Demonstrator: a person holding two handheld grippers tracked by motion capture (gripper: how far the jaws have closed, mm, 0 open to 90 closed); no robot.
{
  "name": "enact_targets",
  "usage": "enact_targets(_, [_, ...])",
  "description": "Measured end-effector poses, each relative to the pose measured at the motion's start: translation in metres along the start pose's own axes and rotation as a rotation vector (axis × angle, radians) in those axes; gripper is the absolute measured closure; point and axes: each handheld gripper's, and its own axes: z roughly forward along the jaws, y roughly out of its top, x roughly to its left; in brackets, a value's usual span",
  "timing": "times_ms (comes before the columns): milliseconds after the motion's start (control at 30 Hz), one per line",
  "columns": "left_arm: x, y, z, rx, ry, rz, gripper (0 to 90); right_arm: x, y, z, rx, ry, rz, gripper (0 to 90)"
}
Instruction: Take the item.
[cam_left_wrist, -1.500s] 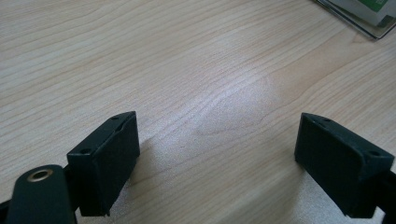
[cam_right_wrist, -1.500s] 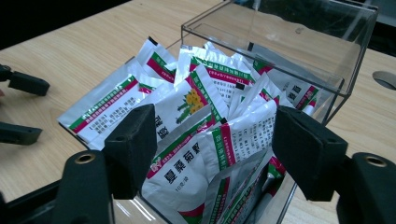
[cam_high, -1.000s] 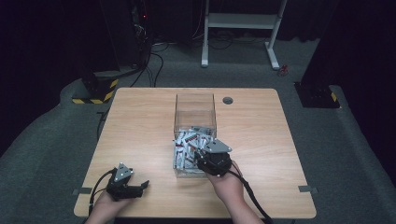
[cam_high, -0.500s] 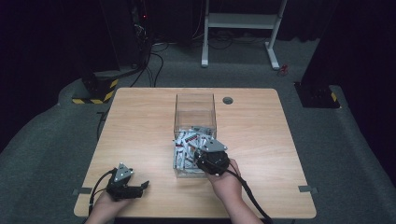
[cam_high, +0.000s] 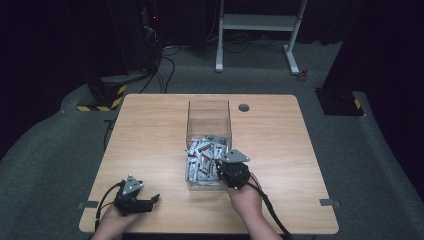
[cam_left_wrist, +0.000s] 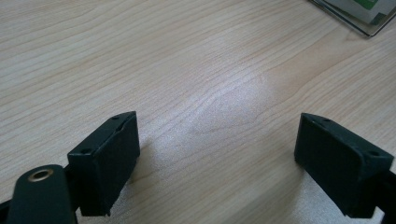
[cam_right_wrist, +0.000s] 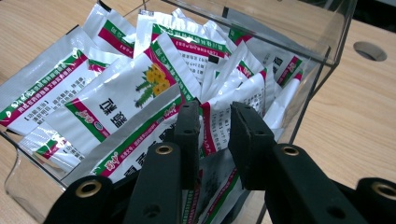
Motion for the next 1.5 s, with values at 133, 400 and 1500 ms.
enact_targets(133, [0.000,0.000,0.000,0.000,0.000,0.001,14.3,0.003,0.001,0.003,0.010,-0.001,-0.016,71.3])
enact_targets(400, [0.000,0.000,0.000,0.001,-0.004,0.000,14.3,0.008,0.004,0.007,0.023,-0.019,-0.047,62.6])
enact_targets(1500, [0.000,0.000,0.000,-0.001,-0.010,0.009,14.5,-0.002,-0.005,-0.016,-0.089,0.028,-0.012,90.0])
